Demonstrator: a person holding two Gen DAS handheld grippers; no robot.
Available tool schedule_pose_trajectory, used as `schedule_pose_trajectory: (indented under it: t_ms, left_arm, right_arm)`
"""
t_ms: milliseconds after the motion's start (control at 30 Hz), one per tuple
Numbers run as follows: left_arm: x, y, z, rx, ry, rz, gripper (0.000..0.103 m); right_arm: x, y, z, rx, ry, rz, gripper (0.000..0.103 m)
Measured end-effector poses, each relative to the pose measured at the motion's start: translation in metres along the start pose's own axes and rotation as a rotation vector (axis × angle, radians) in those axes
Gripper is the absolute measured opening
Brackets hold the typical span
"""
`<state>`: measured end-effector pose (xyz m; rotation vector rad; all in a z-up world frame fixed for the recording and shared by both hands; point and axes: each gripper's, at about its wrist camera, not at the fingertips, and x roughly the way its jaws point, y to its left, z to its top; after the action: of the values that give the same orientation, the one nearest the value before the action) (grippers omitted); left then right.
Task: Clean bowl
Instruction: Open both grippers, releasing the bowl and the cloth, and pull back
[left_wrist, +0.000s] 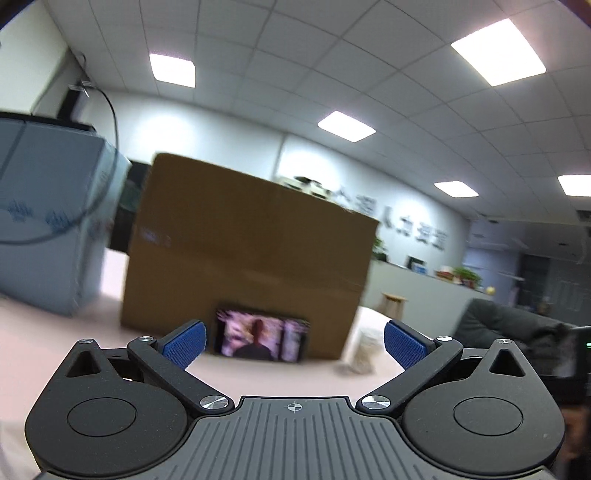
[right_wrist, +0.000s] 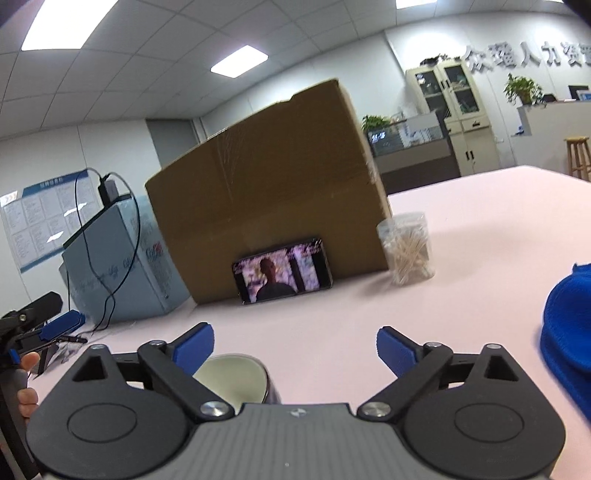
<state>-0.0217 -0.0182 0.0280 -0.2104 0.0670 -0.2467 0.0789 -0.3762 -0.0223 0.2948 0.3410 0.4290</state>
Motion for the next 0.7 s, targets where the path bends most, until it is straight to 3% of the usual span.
schedule_pose_trajectory:
  t_ms: [100,233,400,700]
  left_arm:
    - [0.013,-0.003,-0.002,0.038,-0.024,0.091,0.103]
    - [0.023,0.000,-0.006,0.027,-0.023,0.146,0.103]
    - [0.024,-0.003,-0.015,0.107,-0.039,0.240,0.103]
    - [0.019,-0.009,-0.020,0.128,-0.041,0.294,0.103]
  right_arm:
    - [-0.003,-0.002,0.000,-0.014,-0.057,-0.044,0.103]
    - [-0.003,-0.001,0.000,-0.051,-0.099,-0.085,0.103]
    - [-0.003,0.004,-0.001,-0.127,-0.147,-0.146,0.103]
    - [-0.010,0.015,-0.005,-0.229,-0.254,-0.225,0.103]
